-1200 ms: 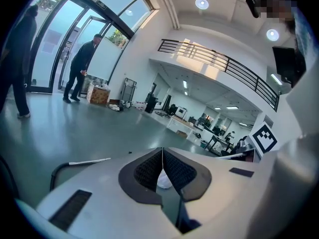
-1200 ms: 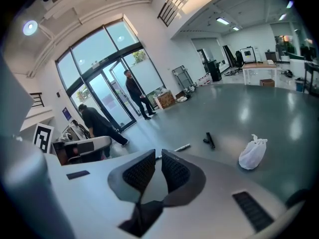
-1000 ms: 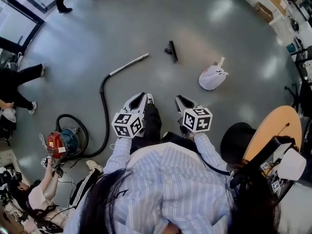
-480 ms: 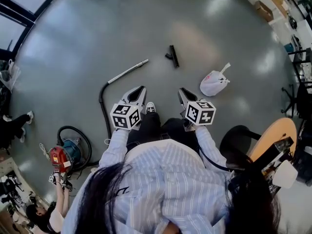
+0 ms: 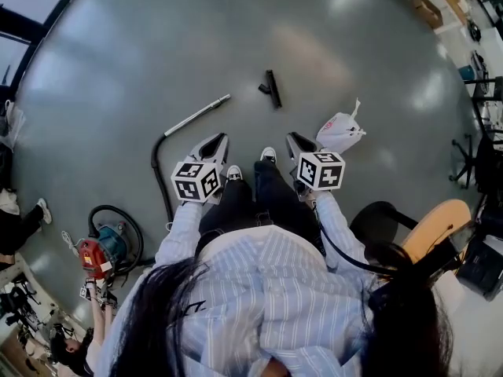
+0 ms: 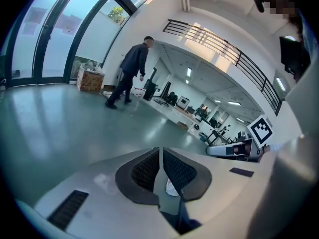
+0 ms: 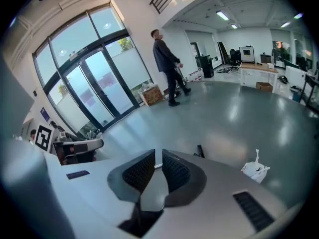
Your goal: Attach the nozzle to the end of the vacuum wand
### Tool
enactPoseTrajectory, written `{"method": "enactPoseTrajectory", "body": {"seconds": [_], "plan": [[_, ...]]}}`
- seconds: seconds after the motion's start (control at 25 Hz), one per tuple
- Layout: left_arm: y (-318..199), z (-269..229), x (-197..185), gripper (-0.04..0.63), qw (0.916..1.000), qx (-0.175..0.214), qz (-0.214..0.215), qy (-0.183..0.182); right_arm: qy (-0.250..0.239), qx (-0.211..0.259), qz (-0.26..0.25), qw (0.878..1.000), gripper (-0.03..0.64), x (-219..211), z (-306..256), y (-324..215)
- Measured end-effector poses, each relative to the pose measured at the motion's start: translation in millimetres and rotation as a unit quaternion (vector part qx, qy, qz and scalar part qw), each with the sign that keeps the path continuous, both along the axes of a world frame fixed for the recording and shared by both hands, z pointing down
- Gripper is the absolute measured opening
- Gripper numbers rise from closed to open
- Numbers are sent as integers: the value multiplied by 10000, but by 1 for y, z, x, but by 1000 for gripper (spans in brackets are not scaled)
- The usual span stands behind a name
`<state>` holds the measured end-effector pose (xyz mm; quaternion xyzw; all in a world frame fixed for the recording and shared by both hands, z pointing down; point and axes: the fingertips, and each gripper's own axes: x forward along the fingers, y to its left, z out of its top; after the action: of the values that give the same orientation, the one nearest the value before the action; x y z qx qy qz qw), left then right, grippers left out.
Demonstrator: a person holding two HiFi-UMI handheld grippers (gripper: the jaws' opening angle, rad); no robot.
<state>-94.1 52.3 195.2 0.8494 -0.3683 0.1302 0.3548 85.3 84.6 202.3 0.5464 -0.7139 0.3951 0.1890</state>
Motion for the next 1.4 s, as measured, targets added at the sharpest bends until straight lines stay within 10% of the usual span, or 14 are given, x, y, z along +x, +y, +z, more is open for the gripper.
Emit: {"method": "enactPoseTrajectory", "body": {"seconds": [0.52,1.4], "plan": [[-72,65,44,9,9964,-419,-297,-671,104,-426,-725,9964,46,64,72,-100],[-212,308,9,123,9799,-1141,1029,-1275,454,-1204,-806,9884,126,62,309,-234]]}}
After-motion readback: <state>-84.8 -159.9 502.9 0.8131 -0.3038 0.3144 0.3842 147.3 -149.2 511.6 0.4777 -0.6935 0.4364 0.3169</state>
